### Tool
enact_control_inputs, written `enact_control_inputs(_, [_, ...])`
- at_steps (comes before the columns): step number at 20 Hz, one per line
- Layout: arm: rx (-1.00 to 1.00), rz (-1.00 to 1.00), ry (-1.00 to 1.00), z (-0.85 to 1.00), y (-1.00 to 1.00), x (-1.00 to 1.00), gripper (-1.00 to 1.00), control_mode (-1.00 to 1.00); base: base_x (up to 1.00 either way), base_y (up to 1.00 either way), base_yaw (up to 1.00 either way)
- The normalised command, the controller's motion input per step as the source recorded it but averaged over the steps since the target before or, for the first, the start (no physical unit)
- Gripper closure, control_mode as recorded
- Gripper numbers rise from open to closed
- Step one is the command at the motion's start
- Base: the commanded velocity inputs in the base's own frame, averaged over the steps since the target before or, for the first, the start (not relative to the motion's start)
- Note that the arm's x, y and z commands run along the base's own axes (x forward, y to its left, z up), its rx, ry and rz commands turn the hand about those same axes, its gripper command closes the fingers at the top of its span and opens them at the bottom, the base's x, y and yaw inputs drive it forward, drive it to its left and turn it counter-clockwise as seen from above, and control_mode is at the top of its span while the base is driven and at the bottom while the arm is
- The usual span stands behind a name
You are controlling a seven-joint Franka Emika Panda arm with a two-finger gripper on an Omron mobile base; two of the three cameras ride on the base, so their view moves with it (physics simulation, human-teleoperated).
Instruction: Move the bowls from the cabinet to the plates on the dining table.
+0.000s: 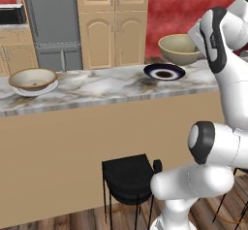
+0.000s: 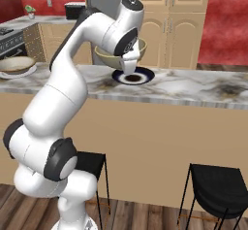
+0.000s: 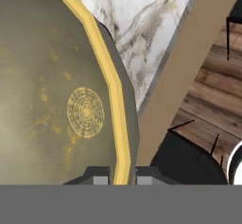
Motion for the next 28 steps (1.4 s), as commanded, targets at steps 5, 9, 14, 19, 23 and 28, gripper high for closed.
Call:
enact_control_inputs(5, [0.14,-0.07,0.0,-0.05,0.0,0.46,1.0,-1.0,0.0,0.0,0.0])
enact_control_inputs(9, [0.17,-0.02,0.03,0.0,0.0,0.33,1.0,-1.0,0.0,0.0,0.0])
enact_control_inputs(14, [0.03,0.0,0.08,0.0,0.0,0.23,1.0,-1.0,0.0,0.0,0.0])
enact_control_inputs(19, [0.0,0.0,0.06,0.0,-0.04,0.28,1.0,-1.0,0.0,0.0,0.0])
enact_control_inputs(23, [0.0,0.0,0.04,0.0,-0.03,0.28,1.0,-1.0,0.0,0.0,0.0])
enact_control_inputs(28, [0.0,0.0,0.01,-0.08,0.0,0.32,1.0,-1.0,0.0,0.0,0.0])
